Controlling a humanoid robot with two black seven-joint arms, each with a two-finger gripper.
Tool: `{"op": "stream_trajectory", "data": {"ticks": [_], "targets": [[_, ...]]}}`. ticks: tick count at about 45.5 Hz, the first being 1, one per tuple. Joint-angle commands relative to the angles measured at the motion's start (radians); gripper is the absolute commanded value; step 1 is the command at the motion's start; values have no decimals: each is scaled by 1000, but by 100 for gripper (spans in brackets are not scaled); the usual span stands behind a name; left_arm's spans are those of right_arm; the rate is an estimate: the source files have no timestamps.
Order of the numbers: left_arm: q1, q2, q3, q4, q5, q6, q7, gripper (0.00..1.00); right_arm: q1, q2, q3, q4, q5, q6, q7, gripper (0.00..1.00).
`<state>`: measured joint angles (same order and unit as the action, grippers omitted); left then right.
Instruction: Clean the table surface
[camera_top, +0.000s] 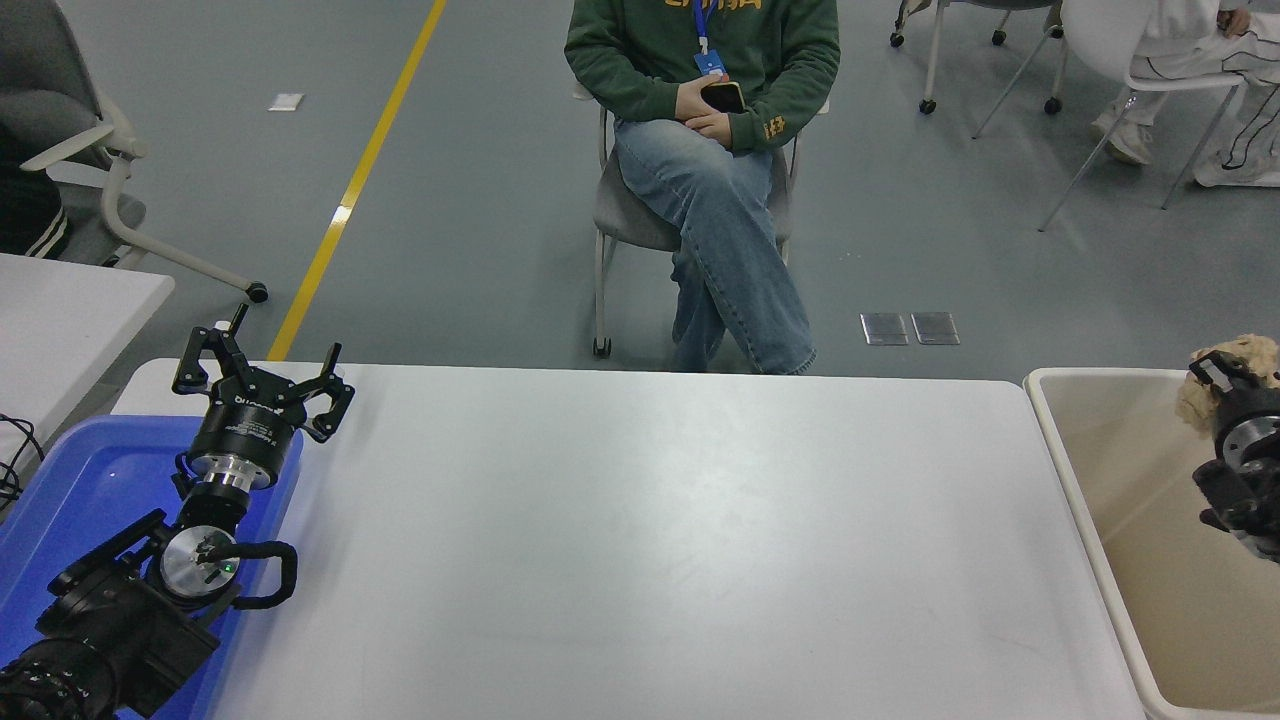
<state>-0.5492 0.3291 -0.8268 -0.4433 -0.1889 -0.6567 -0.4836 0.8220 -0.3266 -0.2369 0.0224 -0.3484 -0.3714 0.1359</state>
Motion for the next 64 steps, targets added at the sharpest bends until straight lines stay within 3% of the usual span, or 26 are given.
{"op": "stream_trajectory", "data": {"ticks": [1,2,3,6,16,48,57,64], "targets": [[0,1,0,0,0,0,-1,100,-11,24,19,-10,14,-31,1,0],[0,1,0,0,0,0,0,100,-11,24,21,-10,16,-32,-1,0],[0,1,0,0,0,0,0,100,-11,24,22,-12,20,-32,-2,12],[0,1,0,0,0,0,-1,100,-7,24,30,-4,35,-38,-2,100],[0,-1,0,0,0,0,0,100,-9,24,33,-7,108,-38,-2,100],[0,1,0,0,0,0,0,100,6,18,126,20,115,-40,-1,100],[0,1,0,0,0,0,0,100,31,-40,200,154,117,-40,1,100],[-1,1,0,0,0,0,-1,100,57,-150,330,391,117,-40,1,100]]}}
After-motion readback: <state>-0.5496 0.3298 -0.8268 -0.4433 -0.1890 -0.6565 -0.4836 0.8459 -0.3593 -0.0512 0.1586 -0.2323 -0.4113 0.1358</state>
